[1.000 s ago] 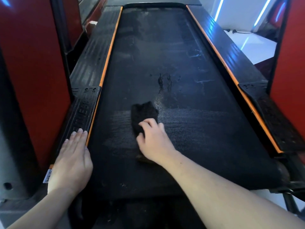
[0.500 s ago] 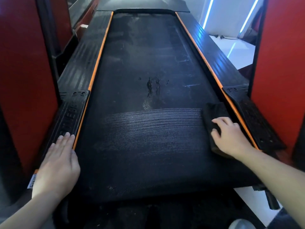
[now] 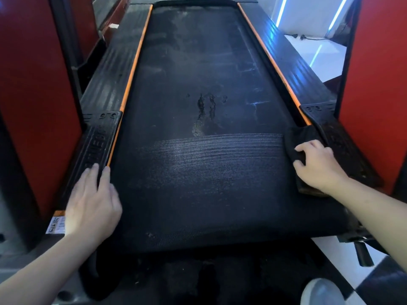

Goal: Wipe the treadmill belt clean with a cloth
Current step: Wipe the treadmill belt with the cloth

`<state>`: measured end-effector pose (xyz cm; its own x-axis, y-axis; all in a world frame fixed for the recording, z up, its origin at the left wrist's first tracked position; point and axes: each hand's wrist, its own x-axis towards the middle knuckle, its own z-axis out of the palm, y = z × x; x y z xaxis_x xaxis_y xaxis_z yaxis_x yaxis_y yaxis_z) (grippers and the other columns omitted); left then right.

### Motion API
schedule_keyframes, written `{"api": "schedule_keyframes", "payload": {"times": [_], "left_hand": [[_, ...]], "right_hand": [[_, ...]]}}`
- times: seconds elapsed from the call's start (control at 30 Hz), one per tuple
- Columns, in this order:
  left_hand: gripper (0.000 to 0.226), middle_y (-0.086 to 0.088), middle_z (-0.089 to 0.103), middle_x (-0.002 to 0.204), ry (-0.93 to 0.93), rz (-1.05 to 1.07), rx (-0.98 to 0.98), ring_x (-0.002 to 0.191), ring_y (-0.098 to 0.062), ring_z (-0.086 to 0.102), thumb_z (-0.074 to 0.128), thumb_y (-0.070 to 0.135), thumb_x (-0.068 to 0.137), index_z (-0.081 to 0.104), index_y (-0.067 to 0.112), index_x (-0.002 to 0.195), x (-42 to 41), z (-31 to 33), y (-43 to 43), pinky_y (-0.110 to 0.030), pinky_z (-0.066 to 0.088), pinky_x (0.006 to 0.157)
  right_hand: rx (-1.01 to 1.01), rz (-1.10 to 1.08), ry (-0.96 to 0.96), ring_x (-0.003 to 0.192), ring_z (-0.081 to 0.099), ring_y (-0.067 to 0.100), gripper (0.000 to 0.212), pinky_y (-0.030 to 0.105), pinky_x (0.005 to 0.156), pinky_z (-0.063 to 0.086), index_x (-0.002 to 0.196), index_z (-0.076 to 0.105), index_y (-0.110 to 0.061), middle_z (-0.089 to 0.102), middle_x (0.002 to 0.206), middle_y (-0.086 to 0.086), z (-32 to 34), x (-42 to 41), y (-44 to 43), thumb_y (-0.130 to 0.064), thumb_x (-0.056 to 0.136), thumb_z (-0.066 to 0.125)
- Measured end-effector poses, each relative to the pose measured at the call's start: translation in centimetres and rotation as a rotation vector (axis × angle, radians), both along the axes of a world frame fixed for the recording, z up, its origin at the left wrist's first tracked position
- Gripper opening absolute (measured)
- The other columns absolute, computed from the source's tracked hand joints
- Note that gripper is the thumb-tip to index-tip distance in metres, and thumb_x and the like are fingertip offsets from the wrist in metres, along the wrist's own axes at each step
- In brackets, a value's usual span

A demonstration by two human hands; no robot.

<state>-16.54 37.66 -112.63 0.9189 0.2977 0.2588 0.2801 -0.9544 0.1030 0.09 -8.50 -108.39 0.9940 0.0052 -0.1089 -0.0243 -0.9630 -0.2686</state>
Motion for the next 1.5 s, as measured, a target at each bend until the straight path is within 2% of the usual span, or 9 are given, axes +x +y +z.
{"api": "schedule_keyframes", "payload": {"times": [0.1,0.23,0.37,0.53,0.77,0.93,1.17,1.3,1.5], "left_hand": [[0.052,-0.025,0.045,0.144,-0.068,-0.037,-0.083,0.138,-0.041,0.037,0.037,0.023,0.094,0.051,-0.006,0.135,3.3,0.2,-2.7,-0.048,0.028,0.117],[0.057,-0.02,0.031,0.156,0.03,-0.159,-0.108,0.148,-0.034,0.022,0.03,0.029,0.099,0.039,-0.004,0.145,7.4,-0.5,-4.6,-0.046,0.017,0.122],[0.059,-0.013,0.01,0.164,0.16,-0.134,-0.136,0.152,-0.026,0.005,0.026,0.034,0.105,0.02,0.003,0.155,7.0,-2.6,-5.6,-0.042,0.006,0.124],[0.062,-0.011,0.004,0.165,0.197,-0.114,-0.099,0.153,-0.022,0.0,0.019,0.038,0.104,0.012,0.006,0.156,5.9,-3.3,-6.0,-0.038,0.001,0.124],[0.069,-0.011,0.001,0.165,0.204,-0.123,-0.105,0.152,-0.021,-0.003,0.005,0.042,0.098,0.009,0.005,0.156,5.4,-3.8,-6.1,-0.036,-0.001,0.124],[0.058,-0.007,0.004,0.165,0.162,-0.14,-0.14,0.152,-0.015,-0.001,0.012,0.033,0.105,0.01,0.005,0.156,4.6,-4.0,-6.2,-0.031,0.0,0.123],[0.058,-0.004,0.001,0.165,0.156,-0.132,-0.16,0.151,-0.011,-0.005,0.006,0.034,0.103,0.008,0.007,0.155,3.2,-4.2,-6.6,-0.029,-0.003,0.122],[0.067,-0.003,0.0,0.164,0.165,-0.137,-0.158,0.151,-0.011,-0.005,0.001,0.041,0.097,0.007,0.006,0.154,2.2,-4.1,-6.9,-0.028,-0.004,0.122],[0.069,-0.004,0.004,0.164,0.154,-0.149,-0.149,0.151,-0.013,-0.001,0.0,0.043,0.097,0.01,0.005,0.154,0.7,-4.4,-7.1,-0.032,0.002,0.124]], "right_hand": [[0.088,0.01,-0.094,0.124,0.044,0.036,0.039,0.043,0.108,0.036,0.131,0.056,-0.013,0.046,0.137,0.008,0.2,0.6,2.1,-0.023,0.094,0.058],[0.175,0.053,-0.111,0.12,0.044,0.032,0.036,0.04,0.104,0.037,0.129,0.055,-0.016,0.045,0.134,0.005,-1.0,0.8,5.7,-0.024,0.095,0.057],[0.067,0.069,-0.095,0.114,0.04,0.033,0.043,0.043,0.102,0.039,0.136,0.044,-0.023,0.038,0.138,0.003,-2.8,0.7,6.9,-0.036,0.096,0.053],[-0.032,0.084,-0.091,0.11,0.039,0.031,0.048,0.041,0.097,0.041,0.14,0.035,-0.026,0.03,0.141,0.003,-3.5,0.9,6.6,-0.044,0.097,0.048],[-0.068,0.085,-0.14,0.104,0.039,0.03,0.048,0.041,0.094,0.043,0.139,0.035,-0.024,0.03,0.14,0.004,-3.9,0.2,6.5,-0.042,0.097,0.048],[-0.064,0.094,-0.148,0.102,0.04,0.029,0.046,0.041,0.093,0.044,0.138,0.038,-0.023,0.032,0.138,0.001,-3.8,-0.4,6.4,-0.041,0.097,0.049],[-0.081,0.094,-0.158,0.099,0.039,0.026,0.045,0.038,0.092,0.043,0.137,0.041,-0.022,0.033,0.136,0.0,-4.1,-1.7,6.0,-0.04,0.096,0.049],[-0.089,0.099,-0.171,0.095,0.035,0.023,0.045,0.037,0.091,0.041,0.136,0.042,-0.021,0.034,0.135,-0.001,-4.2,-2.5,5.7,-0.039,0.096,0.05],[-0.121,0.106,-0.189,0.091,0.034,0.023,0.044,0.036,0.085,0.039,0.134,0.044,-0.02,0.037,0.133,0.001,-4.4,-4.2,5.2,-0.039,0.095,0.051]]}}
